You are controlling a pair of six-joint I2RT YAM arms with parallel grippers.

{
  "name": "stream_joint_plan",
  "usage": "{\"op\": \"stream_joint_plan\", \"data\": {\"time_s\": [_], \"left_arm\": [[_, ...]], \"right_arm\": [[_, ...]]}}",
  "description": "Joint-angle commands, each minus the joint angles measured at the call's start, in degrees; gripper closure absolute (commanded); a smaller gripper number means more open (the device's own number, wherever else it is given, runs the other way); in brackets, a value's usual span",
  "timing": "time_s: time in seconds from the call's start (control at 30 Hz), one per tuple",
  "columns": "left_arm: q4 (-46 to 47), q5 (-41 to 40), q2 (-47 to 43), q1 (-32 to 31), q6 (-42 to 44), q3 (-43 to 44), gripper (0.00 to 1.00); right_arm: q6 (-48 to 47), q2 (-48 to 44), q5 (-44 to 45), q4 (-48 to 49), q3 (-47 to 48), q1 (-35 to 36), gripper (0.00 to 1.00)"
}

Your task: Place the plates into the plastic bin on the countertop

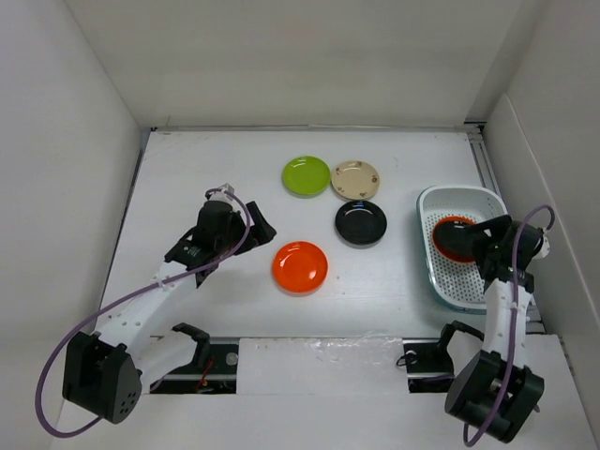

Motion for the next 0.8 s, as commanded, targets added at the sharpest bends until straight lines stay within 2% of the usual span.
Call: {"op": "stream_joint_plan", "data": {"time_s": [0.0,0.2,0.33,0.5,0.6,0.67,0.77], "left_arm": [[1.10,1.22,-1.87,-0.03,-0.58,-1.56,0.00],[3.02,5.00,-1.26,-0.55,-1.63,-5.78,0.00],[3.55,5.00,-0.74,-2.48,-2.25,-7.98,0.00],[7.07,5.00,1.01,-2.49,-2.78,-11.05,0.00],[10.74,5.00,5.22,-2.49,-2.78,-12.46,0.00],[13.39,5.96,7.86,-2.49,-2.78,-13.08,0.04],[18.22,7.63,13.75,-2.49,-3.30,-13.69,0.16]], "right_arm": [[-0.81,-5.37,-2.24,1.07,2.20,-0.47,0.01],[-1.43,-7.50,2.68,-8.41,8.52,-0.47,0.01],[-2.04,-5.83,2.70,-12.82,13.02,-0.47,0.01],[-2.31,-12.06,-11.08,-8.71,11.62,0.23,0.01],[-2.31,-13.30,-14.70,-6.95,11.62,1.46,0.01],[-2.31,-13.30,-19.27,-5.28,11.62,2.08,0.01],[-2.83,-11.99,-23.40,-3.43,11.09,3.30,0.01]]}}
